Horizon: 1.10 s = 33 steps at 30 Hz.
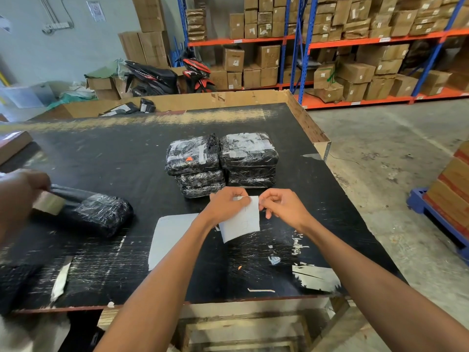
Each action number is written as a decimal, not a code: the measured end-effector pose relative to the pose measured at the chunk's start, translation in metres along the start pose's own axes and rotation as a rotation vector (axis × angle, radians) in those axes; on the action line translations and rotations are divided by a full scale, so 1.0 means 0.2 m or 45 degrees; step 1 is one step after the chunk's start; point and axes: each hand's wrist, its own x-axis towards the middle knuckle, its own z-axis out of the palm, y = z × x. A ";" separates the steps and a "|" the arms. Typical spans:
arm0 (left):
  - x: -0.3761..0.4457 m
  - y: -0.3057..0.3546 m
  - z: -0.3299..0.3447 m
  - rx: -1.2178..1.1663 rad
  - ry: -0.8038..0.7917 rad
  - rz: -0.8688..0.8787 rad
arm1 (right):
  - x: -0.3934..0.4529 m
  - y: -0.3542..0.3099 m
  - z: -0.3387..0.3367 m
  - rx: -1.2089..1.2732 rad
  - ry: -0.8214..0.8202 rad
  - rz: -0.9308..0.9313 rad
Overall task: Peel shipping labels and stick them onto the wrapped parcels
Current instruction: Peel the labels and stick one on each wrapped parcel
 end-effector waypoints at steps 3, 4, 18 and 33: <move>0.00 0.00 0.00 -0.013 0.010 0.012 | 0.00 0.00 0.00 -0.005 -0.014 -0.014; 0.00 0.00 0.00 -0.016 0.011 0.012 | 0.01 0.00 0.00 0.003 -0.026 -0.012; 0.02 0.04 0.01 -0.456 0.230 0.262 | 0.06 -0.08 0.03 0.426 0.003 0.043; 0.03 0.11 0.03 -0.957 0.180 0.067 | 0.09 -0.08 0.02 0.243 0.068 -0.025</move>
